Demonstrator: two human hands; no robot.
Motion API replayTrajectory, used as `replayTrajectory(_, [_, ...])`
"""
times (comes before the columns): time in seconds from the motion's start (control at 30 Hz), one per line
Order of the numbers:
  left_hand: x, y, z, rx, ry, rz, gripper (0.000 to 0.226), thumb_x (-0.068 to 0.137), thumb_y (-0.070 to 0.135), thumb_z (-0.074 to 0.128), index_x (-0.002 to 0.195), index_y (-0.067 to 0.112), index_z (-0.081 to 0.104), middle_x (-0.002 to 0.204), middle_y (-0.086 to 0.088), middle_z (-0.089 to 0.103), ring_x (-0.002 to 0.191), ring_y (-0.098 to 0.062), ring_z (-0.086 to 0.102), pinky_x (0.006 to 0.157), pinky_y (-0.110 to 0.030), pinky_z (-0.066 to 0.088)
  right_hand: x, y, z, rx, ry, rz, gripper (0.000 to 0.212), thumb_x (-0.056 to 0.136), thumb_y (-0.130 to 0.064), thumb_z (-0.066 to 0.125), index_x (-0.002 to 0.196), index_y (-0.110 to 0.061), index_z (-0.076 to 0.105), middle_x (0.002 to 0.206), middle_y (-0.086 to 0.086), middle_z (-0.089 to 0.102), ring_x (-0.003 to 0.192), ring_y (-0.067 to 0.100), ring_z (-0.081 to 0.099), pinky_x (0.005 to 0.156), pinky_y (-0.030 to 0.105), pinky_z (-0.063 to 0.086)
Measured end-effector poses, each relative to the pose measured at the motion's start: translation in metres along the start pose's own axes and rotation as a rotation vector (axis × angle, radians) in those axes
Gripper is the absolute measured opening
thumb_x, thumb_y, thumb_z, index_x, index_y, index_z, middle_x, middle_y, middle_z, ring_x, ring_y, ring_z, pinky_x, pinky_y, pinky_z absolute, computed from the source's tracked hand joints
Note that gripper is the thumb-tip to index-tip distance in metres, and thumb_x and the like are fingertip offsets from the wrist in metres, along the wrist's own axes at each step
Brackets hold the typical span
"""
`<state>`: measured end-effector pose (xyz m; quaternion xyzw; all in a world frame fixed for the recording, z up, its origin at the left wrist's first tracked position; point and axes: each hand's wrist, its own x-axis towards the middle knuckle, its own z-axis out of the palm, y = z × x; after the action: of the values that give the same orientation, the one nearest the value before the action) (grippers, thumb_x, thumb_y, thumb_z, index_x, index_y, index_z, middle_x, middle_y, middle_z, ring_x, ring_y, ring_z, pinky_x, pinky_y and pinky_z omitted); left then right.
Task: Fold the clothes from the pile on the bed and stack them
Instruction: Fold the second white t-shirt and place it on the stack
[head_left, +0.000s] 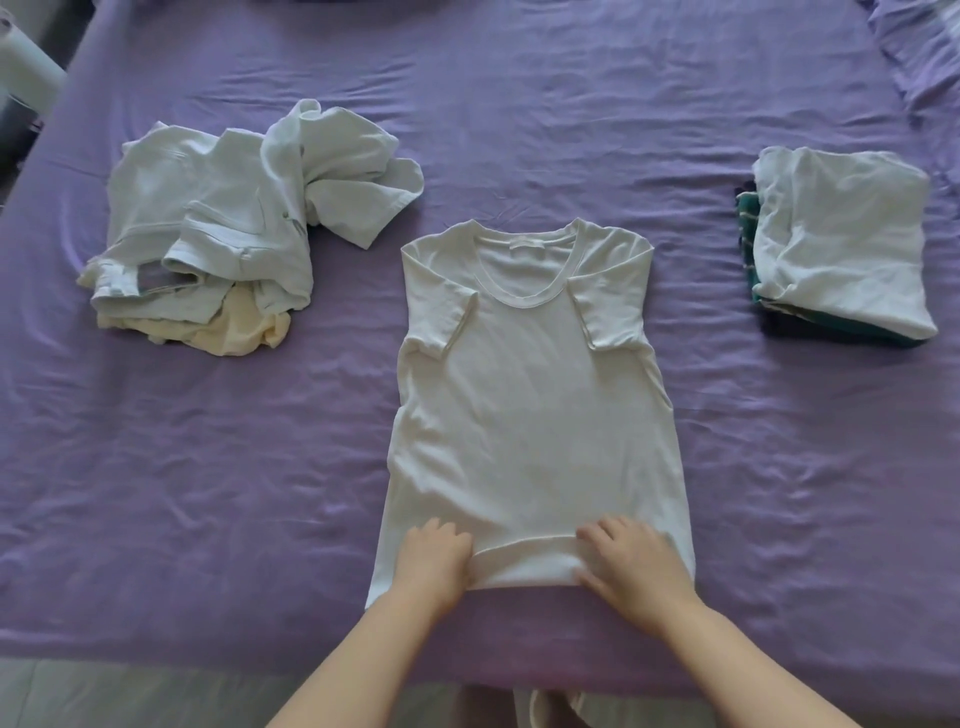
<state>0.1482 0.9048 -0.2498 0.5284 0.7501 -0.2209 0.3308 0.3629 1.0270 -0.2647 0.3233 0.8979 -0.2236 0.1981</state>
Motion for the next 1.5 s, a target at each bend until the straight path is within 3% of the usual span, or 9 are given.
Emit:
replayTrajectory(0.27, [0.022,-0.019,-0.047,-0.196,0.078,-0.008,0.013,0.094,0.01,0.035,0.09,0.021,0.032,0.104,-0.007,0.06,0.094,-0.033,0.057,0.068,-0.037,0.034,0.026,0.01,-0.027,0.194,0.08,0.219,0.019,0.097,-0.025,0.041,0.11,-0.025,0.054,0.108,-0.004,0.059,0.098,0.022,0.057,0.072,0.034,0.041])
replayTrajectory(0.47, [0.078,-0.041,-0.109,-0.119,0.331,-0.034,0.025,0.099,0.038,0.037,0.1,0.017,0.05,0.105,0.0,0.06,0.093,-0.027,0.059,0.062,-0.03,0.03,0.084,0.03,-0.085,0.122,0.138,0.332,0.02,0.099,-0.034,0.034,0.105,-0.026,0.052,0.107,-0.007,0.06,0.098,0.02,0.058,0.066,0.031,0.039])
replayTrajectory(0.6, [0.109,-0.054,-0.145,-0.066,0.389,-0.008,0.011,0.095,0.014,0.044,0.104,0.018,0.05,0.105,0.0,0.056,0.089,-0.026,0.059,0.057,-0.03,0.03,0.13,0.042,-0.122,-0.014,0.078,0.361,0.019,0.093,-0.01,0.036,0.103,-0.018,0.05,0.111,0.0,0.058,0.101,0.025,0.057,0.064,0.03,0.036])
replayTrajectory(0.7, [0.132,-0.065,-0.171,-0.085,0.389,-0.044,0.023,0.085,0.002,0.049,0.101,0.018,0.051,0.102,-0.001,0.057,0.087,-0.028,0.059,0.06,-0.031,0.033,0.163,0.047,-0.149,0.1,0.188,0.465,0.021,0.092,-0.014,0.037,0.099,-0.017,0.056,0.11,0.005,0.062,0.098,0.029,0.058,0.065,0.031,0.036])
replayTrajectory(0.87, [0.18,-0.09,-0.217,-0.208,0.481,-0.162,0.014,0.092,0.022,0.045,0.082,0.016,0.052,0.092,-0.003,0.064,0.085,-0.028,0.06,0.061,-0.028,0.029,0.209,0.054,-0.187,0.273,0.314,0.606,0.029,0.09,-0.012,0.038,0.108,-0.017,0.06,0.115,0.009,0.062,0.103,0.032,0.056,0.073,0.034,0.037])
replayTrajectory(0.97, [0.203,-0.094,-0.239,-0.08,0.517,-0.148,0.013,0.092,0.008,0.043,0.091,0.02,0.048,0.104,-0.002,0.061,0.091,-0.026,0.06,0.066,-0.03,0.031,0.23,0.06,-0.202,0.27,0.375,0.624,0.033,0.091,-0.012,0.036,0.112,-0.022,0.06,0.119,0.007,0.061,0.105,0.033,0.056,0.077,0.036,0.038])
replayTrajectory(1.13, [0.234,-0.098,-0.261,-0.043,0.55,-0.184,0.013,0.094,0.015,0.042,0.091,0.023,0.052,0.105,0.001,0.061,0.095,-0.022,0.058,0.068,-0.03,0.026,0.256,0.074,-0.222,0.204,0.399,0.599,0.017,0.093,-0.025,0.041,0.099,-0.02,0.056,0.108,0.007,0.064,0.096,0.03,0.059,0.066,0.031,0.032])
replayTrajectory(1.27, [0.248,-0.106,-0.271,0.009,0.585,-0.276,0.028,0.1,0.04,0.035,0.097,0.022,0.055,0.101,0.001,0.063,0.093,-0.023,0.06,0.071,-0.032,0.024,0.274,0.086,-0.231,0.089,0.36,0.523,0.026,0.096,-0.019,0.035,0.114,-0.024,0.053,0.111,0.003,0.059,0.101,0.028,0.057,0.069,0.032,0.038])
replayTrajectory(1.5, [0.277,-0.113,-0.271,-0.038,0.712,-0.292,0.023,0.097,0.034,0.047,0.092,0.015,0.06,0.091,-0.004,0.063,0.092,-0.029,0.057,0.083,-0.036,0.032,0.308,0.099,-0.242,-0.223,0.414,0.449,0.011,0.094,-0.022,0.046,0.097,-0.017,0.056,0.097,0.002,0.063,0.096,0.027,0.057,0.076,0.036,0.036])
